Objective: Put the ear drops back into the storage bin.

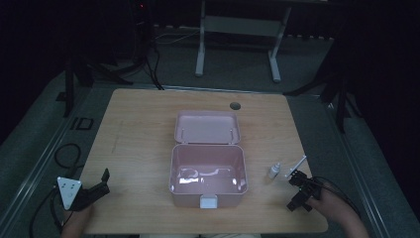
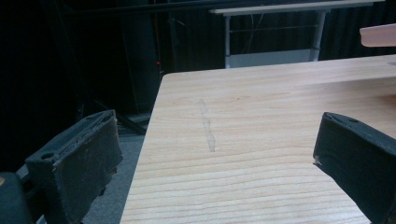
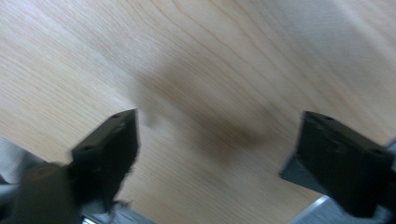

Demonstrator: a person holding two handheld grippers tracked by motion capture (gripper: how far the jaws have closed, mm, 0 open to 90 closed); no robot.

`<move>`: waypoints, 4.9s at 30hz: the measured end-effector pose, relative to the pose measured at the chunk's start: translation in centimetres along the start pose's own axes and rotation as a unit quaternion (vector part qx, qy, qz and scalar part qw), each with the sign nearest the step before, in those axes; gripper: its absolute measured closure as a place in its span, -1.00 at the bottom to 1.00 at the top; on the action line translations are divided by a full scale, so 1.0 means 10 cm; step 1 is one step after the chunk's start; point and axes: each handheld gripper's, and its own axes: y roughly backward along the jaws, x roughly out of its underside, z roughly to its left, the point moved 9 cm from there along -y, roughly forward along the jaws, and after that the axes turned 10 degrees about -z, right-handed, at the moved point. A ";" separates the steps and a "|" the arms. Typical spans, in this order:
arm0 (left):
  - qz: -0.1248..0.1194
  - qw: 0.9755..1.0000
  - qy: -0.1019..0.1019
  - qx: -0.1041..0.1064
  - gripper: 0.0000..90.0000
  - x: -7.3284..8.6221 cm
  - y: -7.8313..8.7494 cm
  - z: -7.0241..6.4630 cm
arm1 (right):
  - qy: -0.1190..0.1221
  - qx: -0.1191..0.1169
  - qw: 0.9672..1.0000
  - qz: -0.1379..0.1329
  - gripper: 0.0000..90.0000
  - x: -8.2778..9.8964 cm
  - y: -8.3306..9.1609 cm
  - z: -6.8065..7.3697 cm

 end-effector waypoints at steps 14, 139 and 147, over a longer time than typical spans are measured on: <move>0.001 1.000 -0.003 0.003 -0.98 0.01 0.00 -0.01 | -0.001 -0.019 1.000 -0.022 -0.75 -0.23 0.09 -0.09; 0.009 1.000 -0.011 0.010 -0.98 0.03 -0.03 -0.04 | 0.424 -0.041 0.905 0.021 0.33 -0.86 0.59 0.60; 0.009 1.000 -0.011 0.011 -0.98 0.03 -0.02 -0.04 | 0.427 -0.038 0.903 0.018 0.33 -0.91 0.76 0.66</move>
